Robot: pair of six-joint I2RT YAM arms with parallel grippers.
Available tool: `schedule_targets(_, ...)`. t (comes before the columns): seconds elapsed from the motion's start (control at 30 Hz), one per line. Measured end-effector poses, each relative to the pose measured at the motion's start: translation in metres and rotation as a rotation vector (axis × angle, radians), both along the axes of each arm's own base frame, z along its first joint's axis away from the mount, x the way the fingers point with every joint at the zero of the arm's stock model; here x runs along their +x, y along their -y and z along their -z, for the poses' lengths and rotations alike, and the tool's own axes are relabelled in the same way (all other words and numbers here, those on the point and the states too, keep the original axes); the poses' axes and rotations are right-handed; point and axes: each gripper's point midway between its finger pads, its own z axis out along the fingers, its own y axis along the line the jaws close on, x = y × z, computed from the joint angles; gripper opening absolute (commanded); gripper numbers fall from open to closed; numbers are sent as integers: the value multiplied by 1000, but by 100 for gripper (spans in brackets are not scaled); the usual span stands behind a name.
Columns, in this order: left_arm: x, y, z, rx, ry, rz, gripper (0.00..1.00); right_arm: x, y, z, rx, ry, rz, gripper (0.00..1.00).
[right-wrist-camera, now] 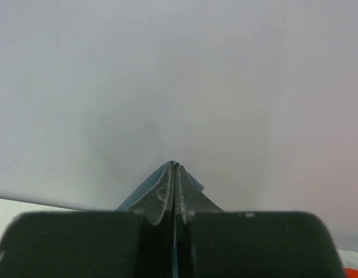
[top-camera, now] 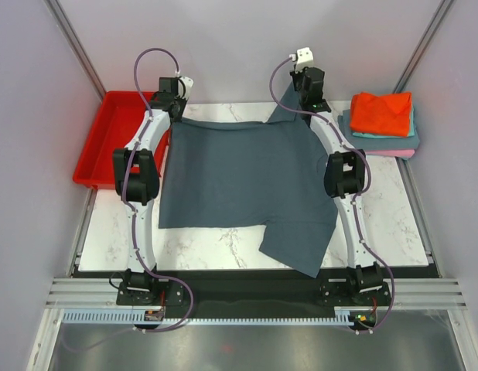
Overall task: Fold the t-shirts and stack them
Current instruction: Flatten the tshirt out, then fold the tshirt
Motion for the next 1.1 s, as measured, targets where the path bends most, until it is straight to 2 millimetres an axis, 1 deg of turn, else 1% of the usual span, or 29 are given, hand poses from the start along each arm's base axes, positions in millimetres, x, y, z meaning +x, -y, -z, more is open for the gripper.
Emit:
schedule_targets(0.07,0,0,0,0,1,0,2,0,4,3,-7,-11,9,0)
schedule_targets(0.13,0,0,0,1,1,1,2,-2,17,11,-13,-46,28,0)
schedule_targets(0.23,0,0,1,5,-2,7,2,-10,45,24,-27,-129,64,0)
schedule_targets(0.33,-4,0,5,2,-16,12,2,-27,84,28,-43,-209,111,0)
schedule_targets(0.47,-11,-1,17,-4,-52,19,2,-50,126,8,-42,-255,164,0)
schedule_targets(0.53,-15,-1,22,-9,-67,24,2,-61,139,-6,-37,-257,179,0)
schedule_targets(0.57,-16,-1,24,-12,-73,25,2,-66,143,-10,-36,-263,184,0)
schedule_targets(0.67,-20,1,27,-21,-87,35,2,-84,143,-19,-31,-284,180,0)
schedule_targets(0.77,-24,-1,27,-24,-94,35,2,-98,134,-16,-25,-316,153,0)
schedule_targets(0.83,-26,-3,24,-26,-93,33,2,-106,127,-9,-23,-344,132,0)
schedule_targets(0.9,-27,-5,16,-27,-84,31,2,-114,123,3,-23,-383,118,0)
schedule_targets(1.0,-27,-5,2,-30,-58,31,2,-123,122,20,-23,-437,108,0)
schedule_targets(1.1,-27,-3,-12,-40,-35,41,2,-128,121,30,-18,-471,100,0)
